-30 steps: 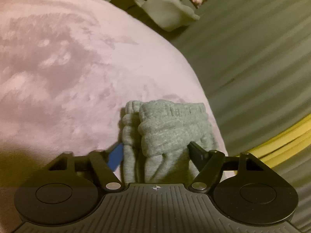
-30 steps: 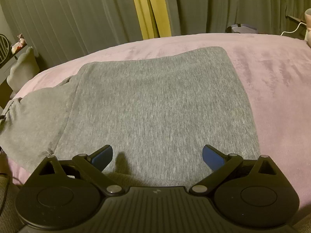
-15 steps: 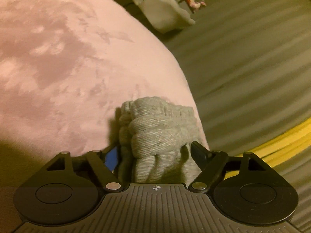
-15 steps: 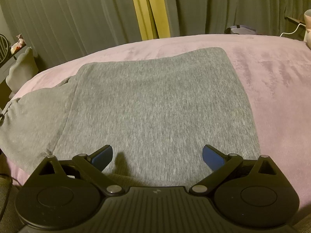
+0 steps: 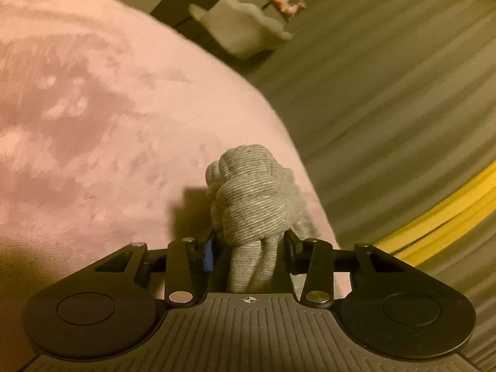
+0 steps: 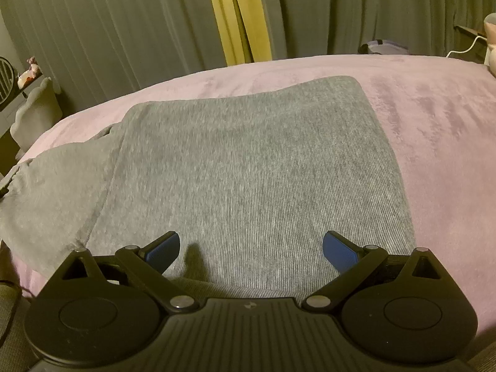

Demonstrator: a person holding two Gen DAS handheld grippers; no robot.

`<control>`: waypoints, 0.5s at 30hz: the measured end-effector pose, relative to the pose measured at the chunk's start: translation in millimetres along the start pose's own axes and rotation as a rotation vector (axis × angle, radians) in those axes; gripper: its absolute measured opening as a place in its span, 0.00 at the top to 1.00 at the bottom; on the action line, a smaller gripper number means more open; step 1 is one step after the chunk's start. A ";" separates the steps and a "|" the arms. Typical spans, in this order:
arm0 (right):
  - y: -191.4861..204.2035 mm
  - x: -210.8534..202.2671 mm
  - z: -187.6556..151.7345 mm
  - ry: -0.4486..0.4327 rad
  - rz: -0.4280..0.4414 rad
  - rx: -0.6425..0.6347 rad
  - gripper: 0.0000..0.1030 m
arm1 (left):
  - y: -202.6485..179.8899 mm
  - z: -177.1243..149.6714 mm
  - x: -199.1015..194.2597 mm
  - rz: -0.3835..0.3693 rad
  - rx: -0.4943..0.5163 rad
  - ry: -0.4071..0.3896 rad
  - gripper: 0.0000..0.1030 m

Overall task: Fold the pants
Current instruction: 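Grasp the elastic cuff of the pant leg with the left gripper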

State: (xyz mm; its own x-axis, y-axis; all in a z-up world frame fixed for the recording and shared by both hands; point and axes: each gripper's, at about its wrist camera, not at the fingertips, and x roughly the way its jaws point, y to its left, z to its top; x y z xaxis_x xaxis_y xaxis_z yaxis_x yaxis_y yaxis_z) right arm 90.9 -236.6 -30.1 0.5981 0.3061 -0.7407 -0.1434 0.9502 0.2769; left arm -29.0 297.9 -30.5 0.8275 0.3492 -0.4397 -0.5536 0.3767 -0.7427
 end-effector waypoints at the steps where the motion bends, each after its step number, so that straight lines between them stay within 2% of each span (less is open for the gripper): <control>1: 0.5 -0.1 0.3 0.000 0.000 0.001 0.04 | -4.8 -0.4 -3.7 -0.005 0.013 -0.005 0.59; 4: -0.5 -0.6 1.5 -0.005 0.008 0.016 0.04 | -22.9 -2.6 -19.1 -0.044 0.065 -0.030 0.60; 7: -6.2 -3.4 3.0 -0.019 0.034 0.060 0.04 | -52.1 -9.1 -39.4 -0.089 0.172 -0.065 0.61; 11: -14.2 -9.5 3.8 -0.045 0.066 0.121 0.04 | -113.5 -32.5 -74.9 -0.186 0.407 -0.106 0.62; 15: -25.7 -18.2 4.2 -0.093 0.086 0.217 0.04 | -179.2 -84.0 -110.1 -0.358 0.665 -0.090 0.62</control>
State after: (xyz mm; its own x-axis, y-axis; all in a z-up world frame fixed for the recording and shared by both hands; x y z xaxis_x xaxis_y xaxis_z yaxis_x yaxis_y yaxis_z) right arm 87.0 -266.9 -21.1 0.6622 0.3690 -0.6522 -0.0304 0.8829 0.4686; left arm -13.0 119.8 108.6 0.9722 0.1662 -0.1650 -0.2161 0.9081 -0.3586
